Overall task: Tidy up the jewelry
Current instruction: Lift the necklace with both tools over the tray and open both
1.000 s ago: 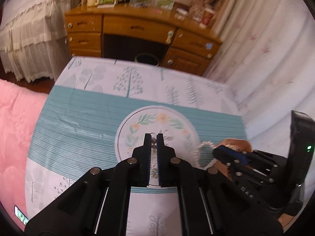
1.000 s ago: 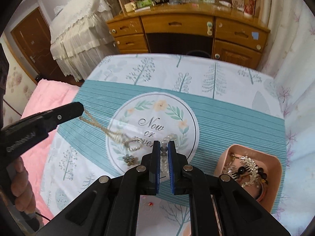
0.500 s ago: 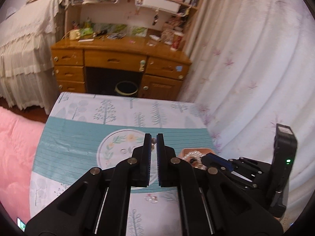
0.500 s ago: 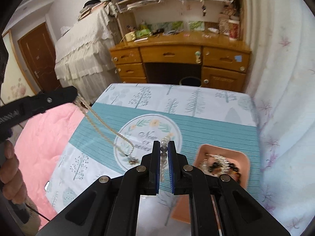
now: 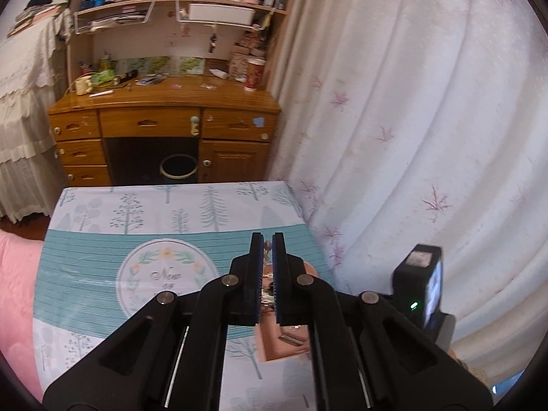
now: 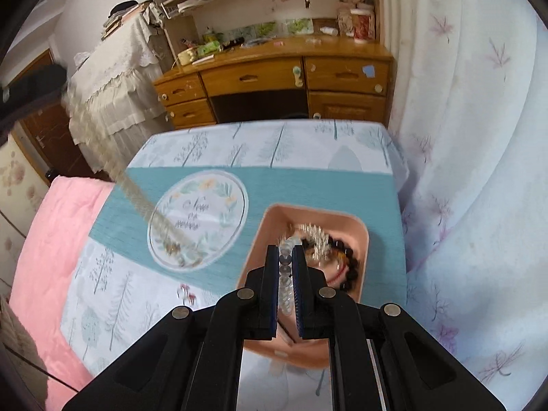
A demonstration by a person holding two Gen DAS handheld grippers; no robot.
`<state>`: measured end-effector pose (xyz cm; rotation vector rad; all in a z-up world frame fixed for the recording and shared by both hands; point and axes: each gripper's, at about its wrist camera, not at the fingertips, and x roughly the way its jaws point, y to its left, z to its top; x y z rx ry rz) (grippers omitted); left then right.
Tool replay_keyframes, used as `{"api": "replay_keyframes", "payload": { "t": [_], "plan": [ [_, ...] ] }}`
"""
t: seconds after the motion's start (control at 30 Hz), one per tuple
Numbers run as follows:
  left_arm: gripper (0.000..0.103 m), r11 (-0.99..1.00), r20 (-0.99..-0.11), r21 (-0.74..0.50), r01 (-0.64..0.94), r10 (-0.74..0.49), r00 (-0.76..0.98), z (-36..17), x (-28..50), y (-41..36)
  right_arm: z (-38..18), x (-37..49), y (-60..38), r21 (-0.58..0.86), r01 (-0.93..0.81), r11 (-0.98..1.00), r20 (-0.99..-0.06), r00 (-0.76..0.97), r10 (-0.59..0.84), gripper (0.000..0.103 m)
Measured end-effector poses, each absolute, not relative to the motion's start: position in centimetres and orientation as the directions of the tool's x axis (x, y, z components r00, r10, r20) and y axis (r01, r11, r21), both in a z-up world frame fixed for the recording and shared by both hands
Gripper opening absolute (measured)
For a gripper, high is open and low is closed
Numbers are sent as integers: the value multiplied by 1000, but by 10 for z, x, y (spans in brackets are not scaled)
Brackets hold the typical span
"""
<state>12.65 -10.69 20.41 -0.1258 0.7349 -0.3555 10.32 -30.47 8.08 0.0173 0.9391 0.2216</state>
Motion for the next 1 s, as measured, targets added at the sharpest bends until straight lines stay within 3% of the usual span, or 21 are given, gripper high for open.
{"api": "replay_keyframes", "payload": {
  "t": [0.17, 0.5, 0.77, 0.9, 1.0],
  "plan": [
    [3, 918, -655, -225, 326, -390, 648, 193, 130, -146, 57, 92, -317, 159, -212, 964, -813, 526, 249, 7],
    [3, 902, -721, -209, 378, -404, 564, 147, 133, -197, -6, 94, -342, 144, -159, 977, -873, 445, 201, 9],
    [3, 905, -772, -169, 390, -368, 519, 105, 137, -216, -3, 84, -348, 153, -151, 977, -856, 473, 208, 10],
    [3, 909, -797, -156, 386, -347, 495, 87, 140, -216, 3, 79, -348, 154, -162, 975, -849, 483, 214, 23],
    [3, 913, -817, -146, 380, -328, 474, 72, 144, -213, 9, 77, -347, 153, -160, 975, -843, 494, 213, 24]
  ]
}}
